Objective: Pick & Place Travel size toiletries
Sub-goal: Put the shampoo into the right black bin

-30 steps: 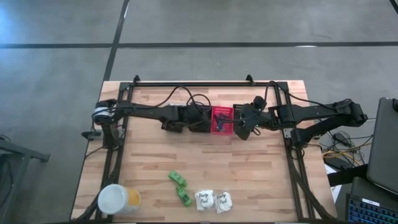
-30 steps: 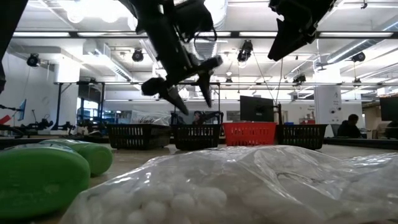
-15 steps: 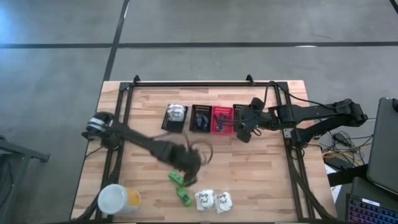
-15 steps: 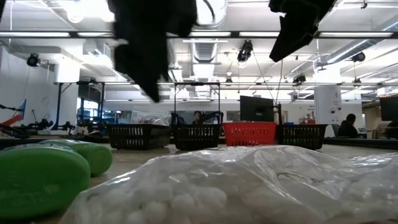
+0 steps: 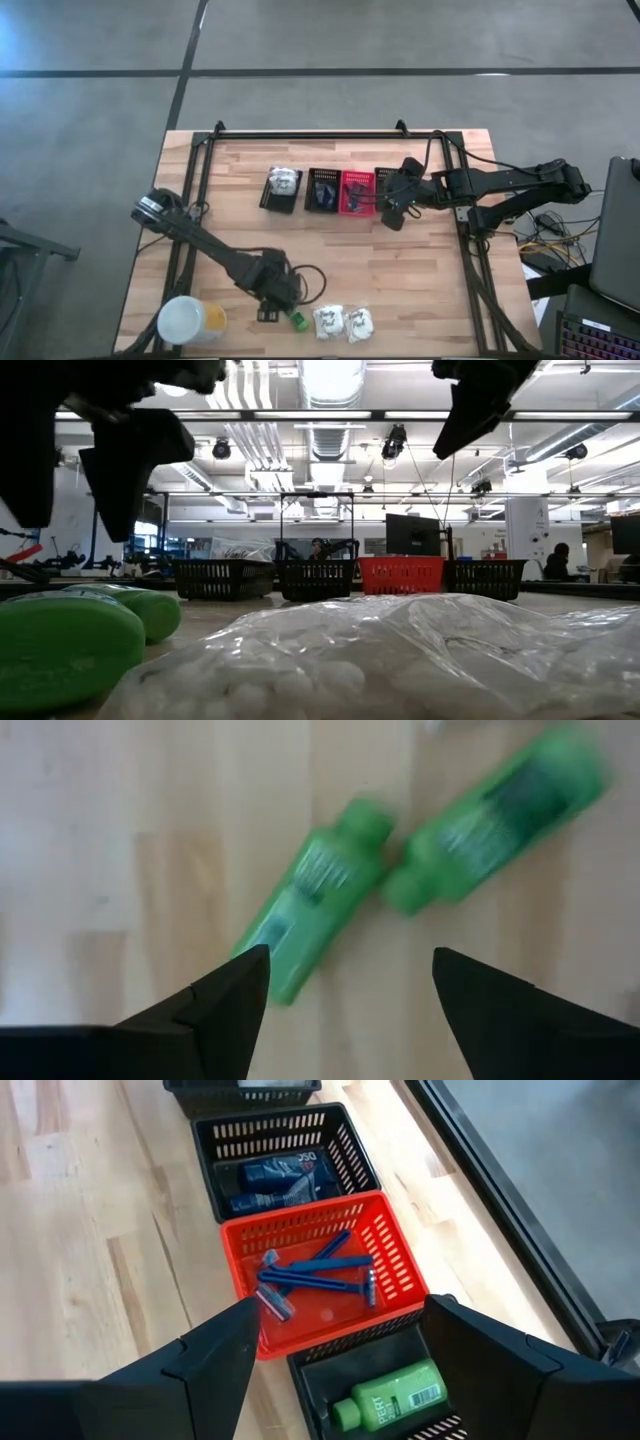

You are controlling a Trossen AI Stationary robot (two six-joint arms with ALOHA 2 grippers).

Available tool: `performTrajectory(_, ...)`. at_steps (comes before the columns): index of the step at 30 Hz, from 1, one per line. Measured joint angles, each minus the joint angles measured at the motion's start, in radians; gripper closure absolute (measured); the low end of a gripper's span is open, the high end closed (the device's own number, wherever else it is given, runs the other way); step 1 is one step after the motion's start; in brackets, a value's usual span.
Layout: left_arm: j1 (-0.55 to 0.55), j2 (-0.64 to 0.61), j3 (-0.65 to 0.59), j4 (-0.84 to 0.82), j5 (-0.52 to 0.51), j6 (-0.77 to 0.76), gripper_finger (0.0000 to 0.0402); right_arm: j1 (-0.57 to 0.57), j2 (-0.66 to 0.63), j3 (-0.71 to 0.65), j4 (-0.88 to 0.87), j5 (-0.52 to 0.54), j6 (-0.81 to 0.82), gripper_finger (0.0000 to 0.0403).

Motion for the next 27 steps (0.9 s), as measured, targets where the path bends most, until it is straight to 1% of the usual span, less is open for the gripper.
performTrajectory(2,0.008,0.001,-0.002,-0.031,-0.021,0.032,0.0117,0.0,0.0,0.0,0.008,0.0,0.002,0.0125)
performTrajectory(6,0.033,0.001,-0.017,-0.03,-0.044,0.108,0.0117,0.0,0.0,0.0,0.01,0.0,0.031,0.0136)
performTrajectory(10,0.049,0.003,-0.045,-0.013,-0.029,0.178,0.0117,0.0,0.0,0.0,0.01,0.0,0.052,0.0149)
performTrajectory(13,0.065,0.004,-0.075,0.025,0.008,0.21,0.0117,0.0,0.0,0.0,0.01,0.0,0.055,0.0157)
performTrajectory(19,0.08,0.004,-0.138,0.105,0.027,0.238,0.0117,0.0,0.0,0.0,0.011,0.0,0.056,0.0165)
performTrajectory(22,0.084,0.004,-0.174,0.165,0.055,0.237,0.0117,0.0,0.0,0.0,0.013,0.001,0.069,0.0166)
performTrajectory(27,0.084,0.004,-0.213,0.223,0.072,0.209,0.0121,0.0,0.0,0.0,0.014,0.003,0.081,0.0155)
